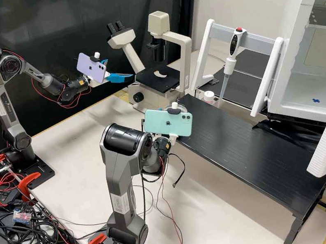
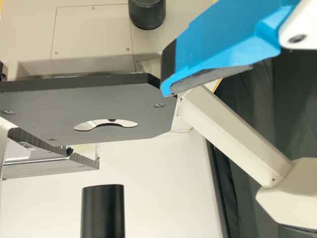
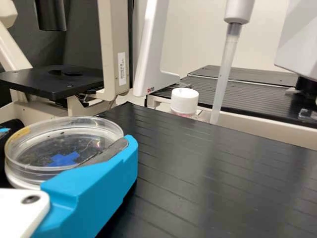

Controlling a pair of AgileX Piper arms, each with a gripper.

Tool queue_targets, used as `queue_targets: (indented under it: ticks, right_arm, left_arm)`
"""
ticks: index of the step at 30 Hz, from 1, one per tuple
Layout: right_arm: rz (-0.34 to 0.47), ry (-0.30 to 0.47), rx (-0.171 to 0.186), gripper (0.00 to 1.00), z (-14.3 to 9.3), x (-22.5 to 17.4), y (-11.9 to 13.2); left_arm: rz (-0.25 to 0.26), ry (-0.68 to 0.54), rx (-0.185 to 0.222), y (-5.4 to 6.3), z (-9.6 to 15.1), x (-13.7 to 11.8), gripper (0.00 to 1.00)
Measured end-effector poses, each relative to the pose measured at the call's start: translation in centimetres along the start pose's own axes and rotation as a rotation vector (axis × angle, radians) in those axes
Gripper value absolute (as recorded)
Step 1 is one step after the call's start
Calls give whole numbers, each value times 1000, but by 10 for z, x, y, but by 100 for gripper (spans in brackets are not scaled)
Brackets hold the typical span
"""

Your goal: Move the petri dish to the incubator

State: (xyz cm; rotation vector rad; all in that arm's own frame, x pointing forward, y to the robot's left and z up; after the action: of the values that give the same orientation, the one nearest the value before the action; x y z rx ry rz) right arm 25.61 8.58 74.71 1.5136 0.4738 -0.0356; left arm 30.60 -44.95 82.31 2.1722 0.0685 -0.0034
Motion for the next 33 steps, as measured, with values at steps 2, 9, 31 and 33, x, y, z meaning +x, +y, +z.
queue_targets:
  ticks: [2, 9, 31, 33]
  right_arm:
    - [24, -30, 5, 0, 6, -5, 8]
    - [204, -128, 34, 0, 31, -30, 52]
    - [625, -296, 70, 0, 114, -35, 215]
    - [622, -313, 85, 0, 120, -27, 225]
  left_arm:
    - [0, 0, 0, 0, 0, 0, 100]
    - [0, 0, 0, 0, 0, 0, 100]
    - [0, 0, 0, 0, 0, 0, 100]
    - [0, 0, 0, 0, 0, 0, 100]
